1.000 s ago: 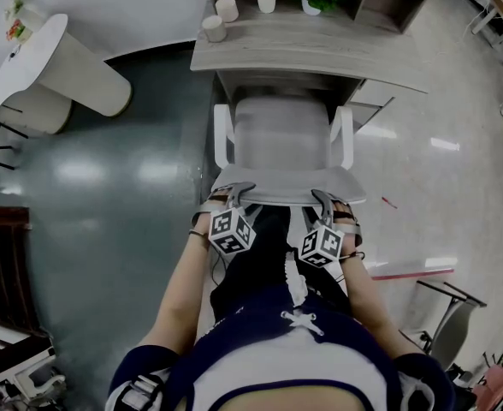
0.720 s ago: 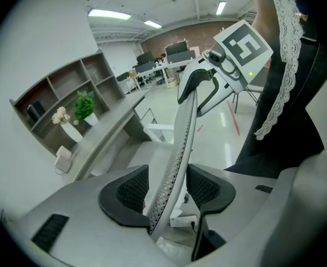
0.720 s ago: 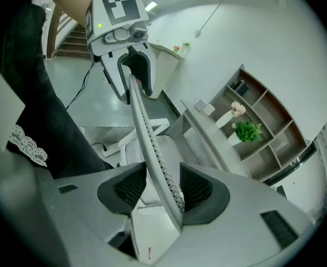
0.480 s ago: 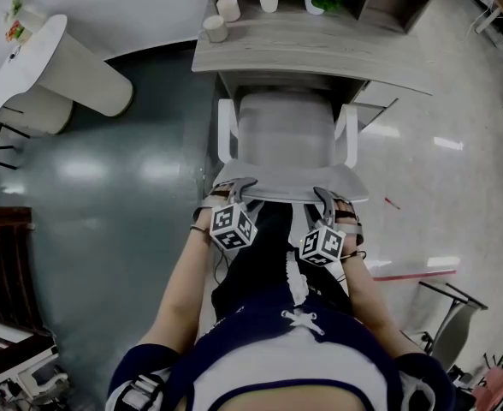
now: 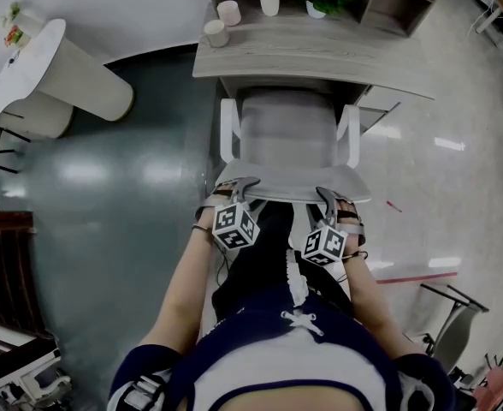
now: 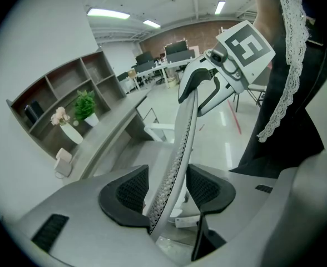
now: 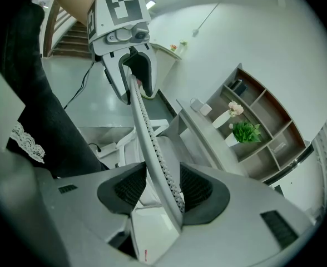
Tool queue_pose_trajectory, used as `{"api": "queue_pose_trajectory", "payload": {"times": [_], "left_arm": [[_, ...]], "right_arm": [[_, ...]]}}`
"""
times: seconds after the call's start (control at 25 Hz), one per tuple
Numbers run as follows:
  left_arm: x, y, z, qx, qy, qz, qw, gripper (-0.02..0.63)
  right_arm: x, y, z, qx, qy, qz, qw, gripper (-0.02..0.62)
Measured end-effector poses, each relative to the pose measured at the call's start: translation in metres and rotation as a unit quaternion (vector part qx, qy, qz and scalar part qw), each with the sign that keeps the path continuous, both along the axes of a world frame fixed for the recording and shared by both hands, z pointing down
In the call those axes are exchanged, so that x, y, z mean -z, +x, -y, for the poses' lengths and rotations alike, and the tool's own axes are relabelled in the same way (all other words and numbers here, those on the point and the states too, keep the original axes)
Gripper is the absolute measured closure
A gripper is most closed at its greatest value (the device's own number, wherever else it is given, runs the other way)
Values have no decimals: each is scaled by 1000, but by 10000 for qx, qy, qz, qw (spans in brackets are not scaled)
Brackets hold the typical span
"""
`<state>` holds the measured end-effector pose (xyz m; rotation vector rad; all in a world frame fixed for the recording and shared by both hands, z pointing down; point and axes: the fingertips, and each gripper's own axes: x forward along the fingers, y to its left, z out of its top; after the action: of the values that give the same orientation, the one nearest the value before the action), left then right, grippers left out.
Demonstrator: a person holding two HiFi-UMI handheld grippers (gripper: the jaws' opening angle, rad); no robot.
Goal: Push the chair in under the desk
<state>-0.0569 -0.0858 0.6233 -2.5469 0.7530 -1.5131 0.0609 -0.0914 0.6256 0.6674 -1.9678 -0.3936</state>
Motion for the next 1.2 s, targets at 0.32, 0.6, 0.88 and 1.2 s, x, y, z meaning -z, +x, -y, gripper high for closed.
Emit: {"api": "queue_pose_trajectory", "payload": {"times": [0.32,0.6,0.88,1.2], "left_arm": [[0,-2,15,-44,47,27,10000,387],[0,-3,21,-109,7,52,9999,390],[-1,-6,28,-115,-7,95,9999,390],[-2,-8,35,-137,-39,156,9998,390]], "right_arm": [[0,-2,14,-32,5,6,10000,433],[1,-3,19,-36,40,8,10000,433],[1,-6,25,-28,92,17,10000,433],[2,-8,31,-45,122,22,9999,433]]}}
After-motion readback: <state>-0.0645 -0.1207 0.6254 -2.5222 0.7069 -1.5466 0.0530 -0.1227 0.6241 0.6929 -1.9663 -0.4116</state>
